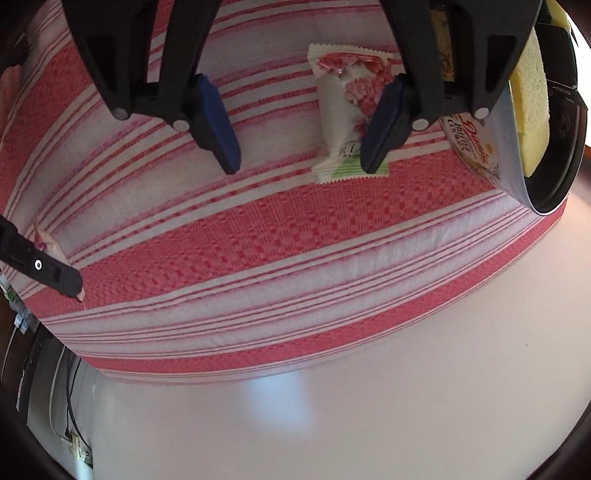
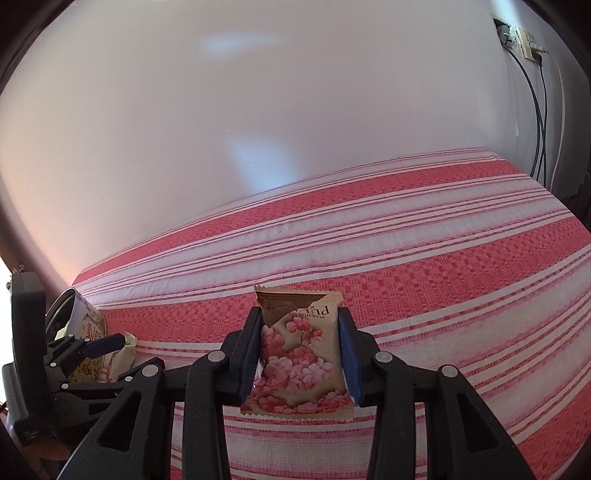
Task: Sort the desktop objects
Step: 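Grasp a pink snack packet with the right tool while the left tool approaches the other packet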
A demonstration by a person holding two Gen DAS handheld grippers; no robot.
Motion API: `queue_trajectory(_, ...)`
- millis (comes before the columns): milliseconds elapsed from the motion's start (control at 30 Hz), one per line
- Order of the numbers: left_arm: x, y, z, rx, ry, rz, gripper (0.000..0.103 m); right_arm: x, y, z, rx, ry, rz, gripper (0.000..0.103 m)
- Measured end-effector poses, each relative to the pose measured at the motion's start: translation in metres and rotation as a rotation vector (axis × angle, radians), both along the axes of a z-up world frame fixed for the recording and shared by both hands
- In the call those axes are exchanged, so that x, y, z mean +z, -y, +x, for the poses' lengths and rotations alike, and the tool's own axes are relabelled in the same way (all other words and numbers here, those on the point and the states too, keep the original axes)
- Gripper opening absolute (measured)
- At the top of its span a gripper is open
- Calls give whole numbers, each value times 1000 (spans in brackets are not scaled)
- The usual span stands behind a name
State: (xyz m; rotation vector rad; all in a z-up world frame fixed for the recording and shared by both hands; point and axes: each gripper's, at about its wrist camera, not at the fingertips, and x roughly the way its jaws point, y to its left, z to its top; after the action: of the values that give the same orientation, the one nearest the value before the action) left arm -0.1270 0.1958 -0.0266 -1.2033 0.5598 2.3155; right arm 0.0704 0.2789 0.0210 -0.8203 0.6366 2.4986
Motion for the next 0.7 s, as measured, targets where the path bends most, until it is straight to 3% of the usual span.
queue_trajectory(100,-1,6,-5,-9,20,30,66,-1,-1,2,1,3,-9,42)
queue_trajectory(233,0,8,0,-30,52,79,36,-5,-8,-4,-4,12,-10,42)
queue_trajectory(433,-3,21,5,-45,31,143,20,-6,-11,-3,-14,9,-16,42)
queue_trajectory(467,-2,20,10,-57,22,162,12,-7,-10,-4,-14,9,-18,42)
queue_trajectory(600,8,13,41,-128,-86,188,10,-5,-11,0,-15,-6,-10,42)
queue_trajectory(700,6,9,46,-149,-92,192,10,-4,-10,0,-9,-9,0,42)
